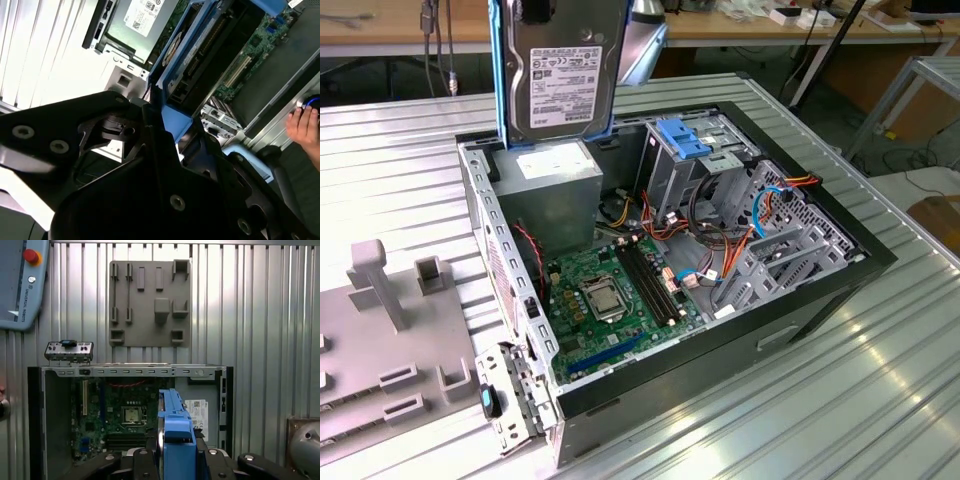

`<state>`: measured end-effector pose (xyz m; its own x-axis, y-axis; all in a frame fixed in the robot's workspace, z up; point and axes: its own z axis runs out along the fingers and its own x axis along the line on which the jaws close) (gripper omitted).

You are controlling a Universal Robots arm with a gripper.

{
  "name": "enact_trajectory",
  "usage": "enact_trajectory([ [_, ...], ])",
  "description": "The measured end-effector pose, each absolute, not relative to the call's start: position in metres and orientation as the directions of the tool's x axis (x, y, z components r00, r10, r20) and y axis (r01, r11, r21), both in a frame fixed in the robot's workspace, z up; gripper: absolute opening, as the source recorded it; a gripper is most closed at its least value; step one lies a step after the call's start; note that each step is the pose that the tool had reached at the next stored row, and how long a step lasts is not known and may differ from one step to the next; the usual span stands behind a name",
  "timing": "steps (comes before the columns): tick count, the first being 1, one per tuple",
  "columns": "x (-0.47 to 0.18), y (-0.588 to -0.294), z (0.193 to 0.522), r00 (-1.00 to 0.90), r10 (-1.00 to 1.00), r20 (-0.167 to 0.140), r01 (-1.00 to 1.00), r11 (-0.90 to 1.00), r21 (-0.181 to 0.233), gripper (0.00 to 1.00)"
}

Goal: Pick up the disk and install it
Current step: 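Pick up the disk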

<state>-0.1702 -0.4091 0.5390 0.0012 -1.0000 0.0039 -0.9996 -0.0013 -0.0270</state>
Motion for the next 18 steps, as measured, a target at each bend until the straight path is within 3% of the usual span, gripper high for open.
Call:
enact_trajectory([
  [18, -0.122, -0.430, 0.533, -0.058, -0.998, -0.001, -0.998, 0.058, -0.027, 0.37],
])
